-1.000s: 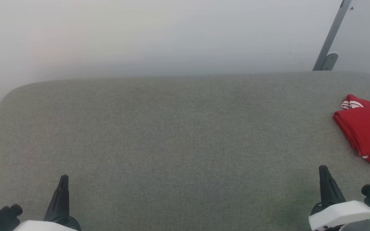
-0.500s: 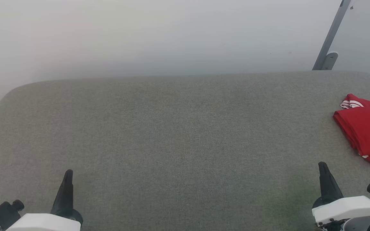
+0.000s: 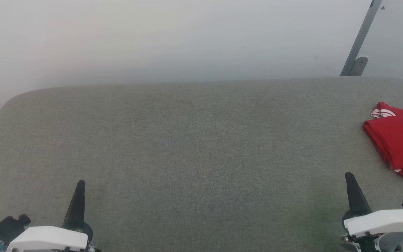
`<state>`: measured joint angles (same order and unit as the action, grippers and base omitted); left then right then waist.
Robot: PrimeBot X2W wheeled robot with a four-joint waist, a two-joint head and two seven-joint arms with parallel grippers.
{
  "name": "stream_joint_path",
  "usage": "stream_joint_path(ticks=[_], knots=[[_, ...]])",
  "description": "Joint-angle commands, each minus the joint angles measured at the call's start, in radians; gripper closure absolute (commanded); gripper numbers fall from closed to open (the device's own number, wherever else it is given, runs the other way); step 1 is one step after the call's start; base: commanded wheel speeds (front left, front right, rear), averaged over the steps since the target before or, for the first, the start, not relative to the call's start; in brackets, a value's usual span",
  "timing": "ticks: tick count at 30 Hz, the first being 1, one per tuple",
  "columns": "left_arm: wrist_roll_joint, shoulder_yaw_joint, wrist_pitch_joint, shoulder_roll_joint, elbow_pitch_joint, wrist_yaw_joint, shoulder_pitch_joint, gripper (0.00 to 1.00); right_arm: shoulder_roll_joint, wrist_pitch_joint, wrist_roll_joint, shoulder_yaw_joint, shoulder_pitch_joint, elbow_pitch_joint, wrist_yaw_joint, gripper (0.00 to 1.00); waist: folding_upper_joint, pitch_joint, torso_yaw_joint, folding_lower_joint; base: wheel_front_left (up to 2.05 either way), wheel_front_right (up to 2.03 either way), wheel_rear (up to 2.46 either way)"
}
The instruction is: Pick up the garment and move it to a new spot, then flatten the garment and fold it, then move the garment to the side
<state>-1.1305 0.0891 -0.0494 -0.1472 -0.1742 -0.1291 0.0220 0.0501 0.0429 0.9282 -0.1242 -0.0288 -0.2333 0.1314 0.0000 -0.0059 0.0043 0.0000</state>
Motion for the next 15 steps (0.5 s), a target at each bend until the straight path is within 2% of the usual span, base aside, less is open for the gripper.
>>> stream_joint_path(ticks=[1,15], knots=[[-0.022,0.007,0.007,-0.003,0.006,-0.001,-0.024,1.0,0.001,-0.005,0.027,0.002,-0.026,0.007,0.0,1.0,0.0,0.0,0.0,0.0,0.0,0.0,0.0],[-0.139,0.011,0.046,0.022,-0.013,-0.002,-0.055,1.0,0.001,-0.044,0.193,0.004,-0.042,0.002,-0.001,1.0,0.0,0.002,-0.001,0.0,0.0,0.0,0.0]])
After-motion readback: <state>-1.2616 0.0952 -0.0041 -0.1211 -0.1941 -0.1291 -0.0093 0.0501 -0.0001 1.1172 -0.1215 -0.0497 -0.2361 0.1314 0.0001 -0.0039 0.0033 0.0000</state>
